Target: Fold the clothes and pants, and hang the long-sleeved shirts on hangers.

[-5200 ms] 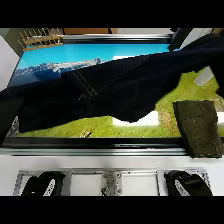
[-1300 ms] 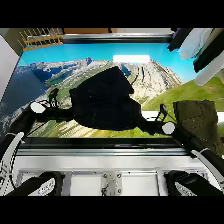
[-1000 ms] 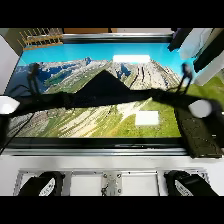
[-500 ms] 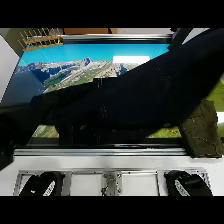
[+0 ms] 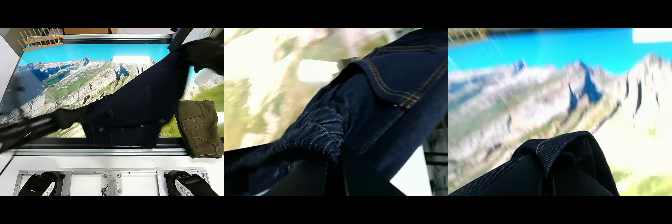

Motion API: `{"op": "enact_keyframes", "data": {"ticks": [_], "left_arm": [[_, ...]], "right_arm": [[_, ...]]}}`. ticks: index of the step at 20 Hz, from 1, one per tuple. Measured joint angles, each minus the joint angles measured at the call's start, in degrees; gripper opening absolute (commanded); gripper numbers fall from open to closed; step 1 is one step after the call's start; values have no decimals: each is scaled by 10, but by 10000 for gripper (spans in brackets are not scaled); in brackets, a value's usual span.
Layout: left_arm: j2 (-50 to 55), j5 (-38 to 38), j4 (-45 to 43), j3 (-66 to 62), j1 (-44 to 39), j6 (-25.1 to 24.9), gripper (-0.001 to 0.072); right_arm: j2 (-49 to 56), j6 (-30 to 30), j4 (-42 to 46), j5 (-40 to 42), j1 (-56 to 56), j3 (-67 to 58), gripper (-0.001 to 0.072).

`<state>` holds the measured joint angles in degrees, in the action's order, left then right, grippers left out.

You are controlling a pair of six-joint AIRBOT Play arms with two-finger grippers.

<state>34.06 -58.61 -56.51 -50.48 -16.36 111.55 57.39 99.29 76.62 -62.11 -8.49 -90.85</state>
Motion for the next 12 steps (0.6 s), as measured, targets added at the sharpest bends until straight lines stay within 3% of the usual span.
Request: {"op": "enact_keyframes", "data": {"ticks": [5, 8, 12], "left_arm": [[241, 148, -25, -10, 32, -30, 23], [385, 139, -9, -106, 85, -57, 22], [458, 82, 0, -175, 134, -129, 23]], "right_arm": [[188, -3, 2, 46, 0, -7, 13], [233, -6, -4, 71, 0, -11, 13], [227, -24, 5, 56, -3, 12, 13]]}}
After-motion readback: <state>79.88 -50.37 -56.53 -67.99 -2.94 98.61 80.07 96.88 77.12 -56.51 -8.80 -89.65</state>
